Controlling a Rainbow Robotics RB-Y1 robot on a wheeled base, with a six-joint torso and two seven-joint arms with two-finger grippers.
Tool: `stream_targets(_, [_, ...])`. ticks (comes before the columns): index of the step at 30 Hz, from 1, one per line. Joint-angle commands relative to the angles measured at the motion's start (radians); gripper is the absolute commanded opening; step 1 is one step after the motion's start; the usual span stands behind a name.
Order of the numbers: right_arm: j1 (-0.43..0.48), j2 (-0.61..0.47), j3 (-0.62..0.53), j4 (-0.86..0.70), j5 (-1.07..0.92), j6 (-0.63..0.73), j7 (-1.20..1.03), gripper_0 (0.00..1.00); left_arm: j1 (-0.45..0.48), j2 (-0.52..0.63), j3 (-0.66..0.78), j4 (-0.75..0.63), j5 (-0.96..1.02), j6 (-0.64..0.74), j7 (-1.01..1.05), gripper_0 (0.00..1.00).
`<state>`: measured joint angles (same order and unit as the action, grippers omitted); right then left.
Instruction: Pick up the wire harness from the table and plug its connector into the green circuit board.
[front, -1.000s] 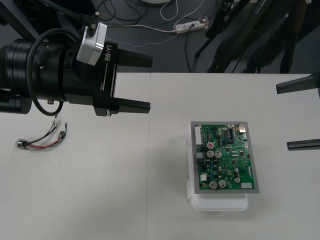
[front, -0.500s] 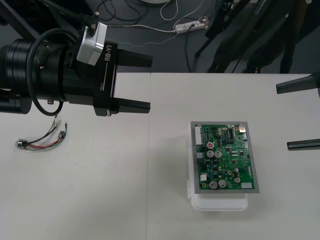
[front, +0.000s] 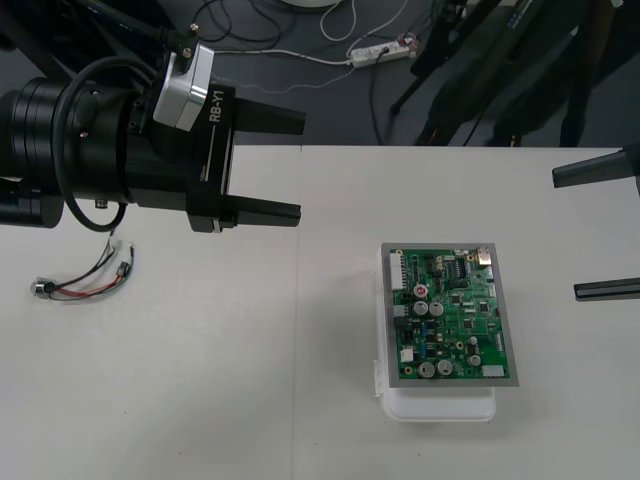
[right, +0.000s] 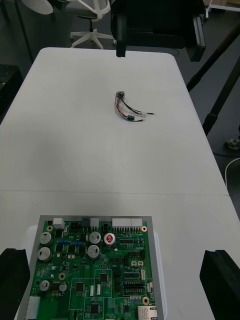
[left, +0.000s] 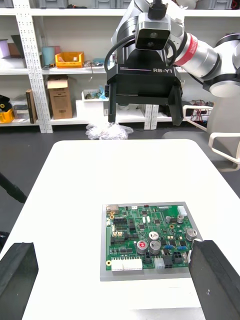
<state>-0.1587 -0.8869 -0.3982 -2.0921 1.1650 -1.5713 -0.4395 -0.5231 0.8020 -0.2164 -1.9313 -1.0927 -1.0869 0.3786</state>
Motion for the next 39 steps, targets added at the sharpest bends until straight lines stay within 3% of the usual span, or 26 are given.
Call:
stream_targets(1, [-0.01,0.003,0.01,-0.005,0.004,0.001,-0.002,1.0,0.078,-0.024,-0.003,0.005,-0.007,0.005,0.025,0.89])
stream_targets(9, [-0.01,0.003,0.01,-0.005,0.004,0.001,-0.002,1.0,0.089,-0.004,0.011,0.028,0.05,-0.05,0.025,0.89])
stream_targets(11, [0.034,0.048,0.039,0.012,0.004,0.001,-0.001,1.0,0.087,0.017,0.014,0.026,0.05,-0.05,0.022,0.89])
stream_targets(25, [0.074,0.08,0.021,0.09,-0.142,0.001,0.005,1.0,0.091,0.344,0.008,0.029,-0.042,-0.05,0.04,0.9])
stream_targets(39, [0.074,0.171,0.001,0.066,-0.285,0.027,-0.001,1.0,0.089,0.554,-0.083,0.146,-0.11,-0.05,0.043,0.9])
